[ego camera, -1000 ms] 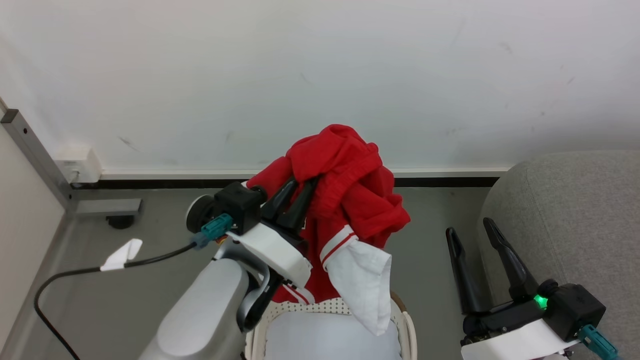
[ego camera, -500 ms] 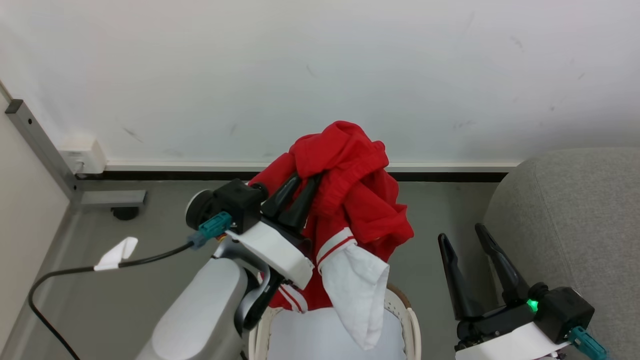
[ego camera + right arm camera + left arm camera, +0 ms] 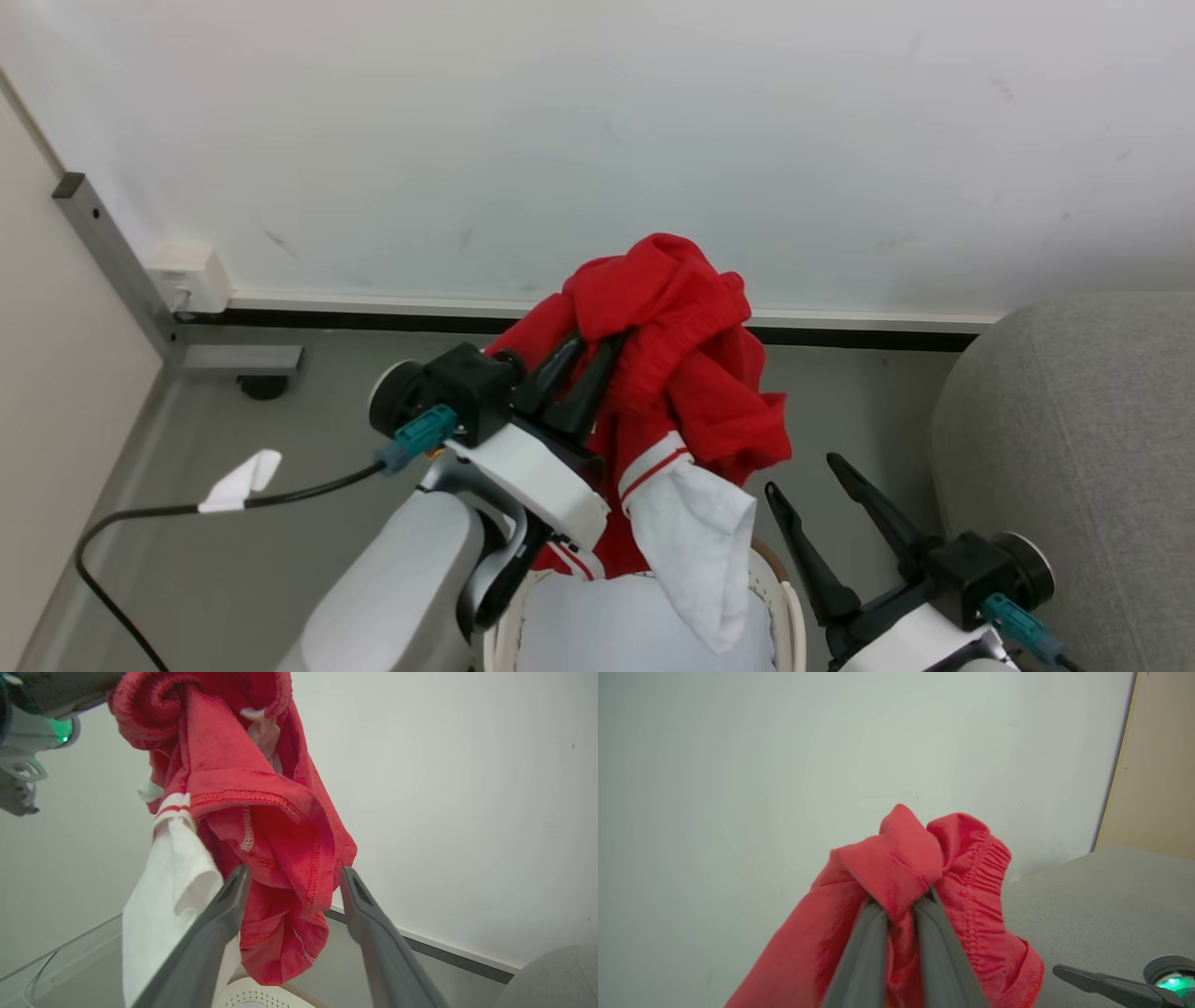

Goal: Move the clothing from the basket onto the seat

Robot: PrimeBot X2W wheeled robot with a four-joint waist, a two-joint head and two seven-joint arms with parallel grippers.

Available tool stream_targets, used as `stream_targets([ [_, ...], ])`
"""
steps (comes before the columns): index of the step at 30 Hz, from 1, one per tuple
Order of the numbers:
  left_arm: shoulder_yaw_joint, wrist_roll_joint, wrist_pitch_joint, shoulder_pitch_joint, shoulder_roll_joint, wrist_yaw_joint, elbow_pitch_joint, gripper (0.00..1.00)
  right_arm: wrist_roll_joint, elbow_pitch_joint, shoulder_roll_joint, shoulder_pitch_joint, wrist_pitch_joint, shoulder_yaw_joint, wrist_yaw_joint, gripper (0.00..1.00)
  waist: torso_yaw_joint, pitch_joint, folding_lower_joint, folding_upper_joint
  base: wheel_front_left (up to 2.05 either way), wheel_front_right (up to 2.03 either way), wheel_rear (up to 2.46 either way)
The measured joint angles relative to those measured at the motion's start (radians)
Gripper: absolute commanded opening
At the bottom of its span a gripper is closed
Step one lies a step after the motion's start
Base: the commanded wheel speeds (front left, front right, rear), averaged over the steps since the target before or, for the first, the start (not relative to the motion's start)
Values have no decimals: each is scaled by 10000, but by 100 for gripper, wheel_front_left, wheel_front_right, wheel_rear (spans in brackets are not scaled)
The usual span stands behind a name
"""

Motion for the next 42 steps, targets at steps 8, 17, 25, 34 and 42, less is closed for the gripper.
stream_targets([
  [8,-470,-71,132,100,-205,-77,-284,0,125,999,-416,-886,0,692,0,100,487,16,0,0,0,0,0],
  [17,-1250,-134,343,177,-403,-238,-594,0,412,1854,-650,-1793,2,1379,0,100,1089,25,0,0,0,0,0],
  [25,-1858,-192,360,241,-545,-324,-604,0,686,2359,-662,-2247,2,1262,0,100,1596,-17,0,0,0,0,0],
  [34,-2293,-422,326,241,-627,-370,-499,0,788,2851,-506,-2746,2,1697,0,100,2004,-58,0,0,0,0,0],
  [42,-2437,-506,251,214,-640,-385,-401,0,930,3166,-313,-3185,4,1735,0,54,2168,-35,1,0,0,0,0],
])
